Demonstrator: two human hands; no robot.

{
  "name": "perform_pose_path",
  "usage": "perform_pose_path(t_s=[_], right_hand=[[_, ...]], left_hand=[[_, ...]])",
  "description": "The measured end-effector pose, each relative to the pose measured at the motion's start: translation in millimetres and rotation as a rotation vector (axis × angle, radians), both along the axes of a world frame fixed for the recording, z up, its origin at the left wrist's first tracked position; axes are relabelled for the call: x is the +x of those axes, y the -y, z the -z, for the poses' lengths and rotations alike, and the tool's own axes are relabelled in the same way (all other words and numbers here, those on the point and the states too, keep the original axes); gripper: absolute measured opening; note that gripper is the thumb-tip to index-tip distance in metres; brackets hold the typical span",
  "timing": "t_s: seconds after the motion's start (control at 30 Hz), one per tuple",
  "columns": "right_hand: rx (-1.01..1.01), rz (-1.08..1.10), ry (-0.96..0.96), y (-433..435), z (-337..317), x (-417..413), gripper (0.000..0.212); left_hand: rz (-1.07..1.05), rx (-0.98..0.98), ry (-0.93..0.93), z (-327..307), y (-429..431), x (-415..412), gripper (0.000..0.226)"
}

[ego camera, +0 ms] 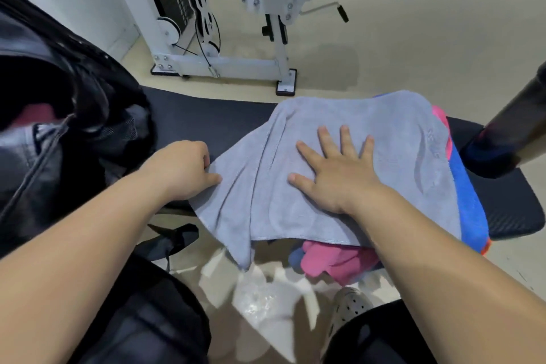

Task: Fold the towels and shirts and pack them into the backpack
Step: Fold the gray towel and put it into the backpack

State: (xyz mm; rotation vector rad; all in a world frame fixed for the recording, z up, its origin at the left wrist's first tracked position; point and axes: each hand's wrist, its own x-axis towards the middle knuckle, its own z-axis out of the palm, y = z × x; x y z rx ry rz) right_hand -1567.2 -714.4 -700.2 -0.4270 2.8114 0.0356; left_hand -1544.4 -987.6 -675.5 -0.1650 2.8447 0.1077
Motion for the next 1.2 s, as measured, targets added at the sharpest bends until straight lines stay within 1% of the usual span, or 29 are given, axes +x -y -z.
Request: perform_pose_path(t_s=[0.1,0.13,0.2,0.23,0.27,0.33,0.37,0.4,0.43,0.5,0.57,0.63,0.7,0.77,0.8,0.87,0.9,0.93,1.0,1.03,1.07,1.13,1.2], right_hand=[[0.024,0.019,0.052,-5,5,-4,0.08],[0.028,0.016,0.054,-4,4,-4,0.081],[0.022,0.0,0.039,0,0,0,0.082],[-0.02,-0.01,0.013,3,-4,3,0.082],[-0.098,-0.025,-0.027,7,-7,6,0.082],[-0.355,-0.081,-0.123,18,-17,12,0.074],[-0.511,-0.11,-0.149,25,-21,14,0.069],[-0.647,-0.132,-0.147,32,-25,16,0.064],[-0.745,-0.158,-0.122,37,-26,16,0.06],[-0.846,-0.214,-0.051,46,-24,17,0.052],[-0.886,-0.244,0.003,51,-21,16,0.055],[-0.926,-0.203,0.028,55,-21,14,0.064],[-0.962,-0.09,0.016,56,-20,11,0.069],[-0.955,0.017,-0.054,57,-20,6,0.063],[-0.956,0.06,-0.079,56,-20,3,0.053],[-0.962,0.117,-0.125,55,-19,-2,0.024],[-0.951,0.13,-0.159,55,-18,-5,0.011],[-0.936,0.136,-0.195,55,-18,-7,0.005],[-0.908,0.151,-0.256,54,-17,-10,0.006],[-0.901,0.161,-0.281,52,-17,-12,0.006],[-0.898,0.166,-0.303,51,-17,-13,0.006],[-0.892,0.18,-0.328,46,-15,-17,0.007],[-0.849,0.199,-0.331,41,-14,-20,0.008]], left_hand=[[-0.024,0.041,0.049,0,6,0,0.025],[-0.024,0.061,0.039,1,10,0,0.024],[-0.036,0.133,-0.065,0,15,-2,0.021],[-0.07,0.217,-0.154,-1,15,-2,0.02],[-0.119,0.341,-0.251,-3,13,-2,0.019],[-0.235,0.681,-0.397,-9,5,-4,0.017],[-0.29,0.863,-0.415,-13,0,-5,0.014],[-0.331,1.029,-0.4,-16,-6,-5,0.012],[-0.357,1.164,-0.373,-19,-11,-5,0.015],[-0.393,1.385,-0.317,-21,-18,-7,0.026],[-0.399,1.552,-0.257,-22,-25,-8,0.033],[-0.382,1.629,-0.176,-22,-32,-9,0.035],[-0.374,1.683,-0.077,-21,-34,-9,0.041],[-0.346,1.778,0.044,-20,-33,-9,0.053],[-0.328,1.793,0.082,-20,-34,-8,0.058],[-0.307,1.712,0.086,-19,-37,-7,0.064],[-0.29,1.614,0.051,-17,-39,-5,0.064],[-0.254,1.469,-0.009,-14,-40,-4,0.058],[-0.159,1.102,-0.116,-5,-39,-1,0.032],[-0.123,0.937,-0.125,0,-37,1,0.02],[-0.082,0.802,-0.113,3,-36,4,0.015],[0.017,0.615,-0.077,8,-38,9,0.019],[0.086,0.522,-0.081,6,-41,14,0.023]])
